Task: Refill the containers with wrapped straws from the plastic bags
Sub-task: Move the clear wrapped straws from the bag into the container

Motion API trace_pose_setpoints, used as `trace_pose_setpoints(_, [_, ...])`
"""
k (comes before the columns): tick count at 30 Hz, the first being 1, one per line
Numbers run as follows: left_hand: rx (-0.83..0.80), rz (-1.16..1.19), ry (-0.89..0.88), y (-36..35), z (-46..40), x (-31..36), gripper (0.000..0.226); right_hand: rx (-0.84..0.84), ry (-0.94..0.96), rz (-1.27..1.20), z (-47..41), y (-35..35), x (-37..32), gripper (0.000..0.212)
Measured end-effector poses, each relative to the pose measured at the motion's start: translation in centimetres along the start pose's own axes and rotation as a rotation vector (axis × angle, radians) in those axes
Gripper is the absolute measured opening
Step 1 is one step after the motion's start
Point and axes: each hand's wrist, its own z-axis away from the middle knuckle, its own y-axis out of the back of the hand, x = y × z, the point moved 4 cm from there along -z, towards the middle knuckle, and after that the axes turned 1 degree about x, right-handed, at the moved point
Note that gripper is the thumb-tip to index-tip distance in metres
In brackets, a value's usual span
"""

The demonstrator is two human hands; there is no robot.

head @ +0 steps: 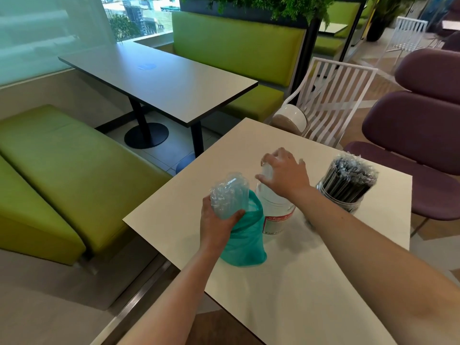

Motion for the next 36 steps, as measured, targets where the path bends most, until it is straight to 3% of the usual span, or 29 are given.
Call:
trace_pose_setpoints(4, [0.004,0.010,0.006,0.1,-0.1,-0.2,0.080,0.105,0.015,-0.008,-0.3,0.7,0.7,0.037])
trace_pose_setpoints(9, [0.000,0.004,0.005,0.0,-0.1,-0.3,0.080,-0.090,-0.008,-0.078,-0.3,-0.6,1.3,0.051])
trace_pose_setpoints(18, [-0.003,0.000,0.007,-0.1,0.0,-0.1,0.079,0.106,-0.066,-0.107,-1.3,2.4,1.3,0.040])
trace_pose_setpoints(20, [-0.007,0.007,0.007,-0.2,0.1,-0.2,0.079,0.132,-0.113,-0.079,-1.4,3.0,1.5,0.045])
trace_pose_setpoints(24, [-0.011,-0.005,0.004,-0.4,0.2,-0.1,0.078,-0.080,-0.133,-0.032,-0.6,0.6,2.3,0.057])
trace_pose_setpoints(26, [-0.010,-0.001,0.004,-0.4,0.2,-0.1,0.077,-0.104,-0.147,-0.051,-0.2,0.1,2.6,0.063])
trace_pose_setpoints(31, [-0.004,-0.004,0.000,-0.3,0.3,0.1,0.074,0.111,-0.122,-0.142,1.1,1.4,2.2,0.071])
trace_pose_setpoints(33, [-0.003,-0.001,-0.004,-0.3,0.4,0.2,0.073,0.197,-0.221,-0.267,2.4,1.4,2.4,0.085])
trace_pose_setpoints(36, [-0.001,-0.001,-0.002,-0.4,0.5,0.1,0.074,0.196,-0.431,-0.375,4.6,-0.1,2.8,0.116])
